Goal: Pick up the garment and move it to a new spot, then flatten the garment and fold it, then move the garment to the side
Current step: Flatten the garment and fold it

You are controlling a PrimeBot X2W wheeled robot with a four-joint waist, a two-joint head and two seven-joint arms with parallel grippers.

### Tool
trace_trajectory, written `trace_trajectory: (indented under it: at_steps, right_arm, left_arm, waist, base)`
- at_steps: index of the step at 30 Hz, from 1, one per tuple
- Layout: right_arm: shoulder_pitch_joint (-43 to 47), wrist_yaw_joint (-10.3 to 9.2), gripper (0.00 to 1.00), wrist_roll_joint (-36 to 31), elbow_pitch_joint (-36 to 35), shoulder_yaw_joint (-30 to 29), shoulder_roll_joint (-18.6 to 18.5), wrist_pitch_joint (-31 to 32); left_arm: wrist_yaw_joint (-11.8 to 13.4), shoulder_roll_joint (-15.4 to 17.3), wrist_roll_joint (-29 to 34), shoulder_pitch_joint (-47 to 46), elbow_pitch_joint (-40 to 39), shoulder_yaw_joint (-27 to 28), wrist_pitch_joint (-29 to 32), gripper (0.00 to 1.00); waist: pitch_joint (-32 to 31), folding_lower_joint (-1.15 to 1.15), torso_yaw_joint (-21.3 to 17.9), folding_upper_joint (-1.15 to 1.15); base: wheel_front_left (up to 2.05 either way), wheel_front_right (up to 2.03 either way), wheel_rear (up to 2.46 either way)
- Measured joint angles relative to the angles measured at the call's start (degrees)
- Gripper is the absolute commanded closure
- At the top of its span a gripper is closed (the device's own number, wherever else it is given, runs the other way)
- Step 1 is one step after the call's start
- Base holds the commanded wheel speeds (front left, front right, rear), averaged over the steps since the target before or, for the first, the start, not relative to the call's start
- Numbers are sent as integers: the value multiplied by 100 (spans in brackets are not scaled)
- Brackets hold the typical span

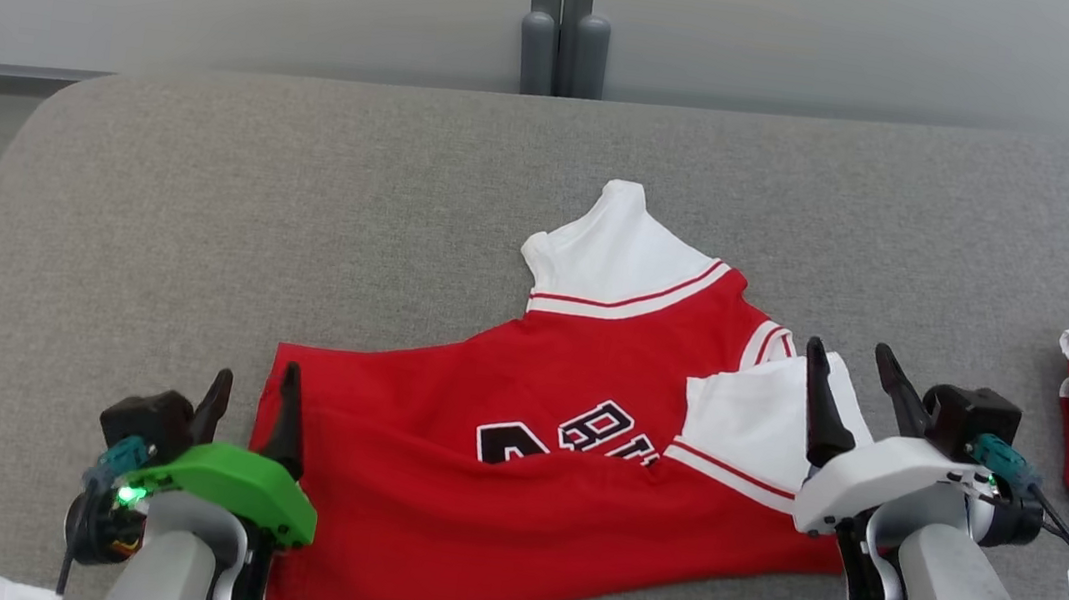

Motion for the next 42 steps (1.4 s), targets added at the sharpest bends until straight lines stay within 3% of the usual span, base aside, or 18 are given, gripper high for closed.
trace_trajectory:
  at_steps: [6,13,14,16,17,27,36,42]
  right_arm:
    - [-299,0,0,14,85,255,-1,0]
    - [-479,0,0,-18,141,349,-1,0]
    - [-514,0,0,-30,157,349,-1,0]
    - [-619,0,0,-89,244,358,-1,0]
    - [-668,-1,0,-111,286,366,-2,0]
    - [-1926,0,0,-109,1076,736,-196,101]
    - [-3173,0,0,-226,2035,889,-359,172]
    - [-3593,0,0,-276,2715,926,-371,252]
  left_arm:
    - [-94,-3,-56,-843,1125,-186,46,0]
    - [-194,-1,-112,-1278,1790,-276,35,0]
    - [-209,-2,-110,-1313,1844,-285,35,24]
    - [-240,-2,-110,-1373,1931,-290,22,86]
    - [-235,-2,-110,-1393,1919,-265,19,100]
    - [-240,8,126,-1514,1191,-204,2,100]
    - [-299,7,-437,-1539,850,-913,1,100]
    - [-180,7,-661,-1545,555,-1315,0,100]
  waist:
    - [306,0,-86,0]
    - [573,0,-178,0]
    - [600,0,-183,0]
    - [666,0,-182,0]
    - [691,0,-177,0]
    - [979,0,110,0]
    - [1271,0,496,0]
    - [1390,0,747,0]
  base:
    - [0,0,0]
    - [0,0,0]
    - [0,0,0]
    - [0,0,0]
    - [0,0,0]
    - [0,0,0]
    - [0,0,0]
    - [0,0,0]
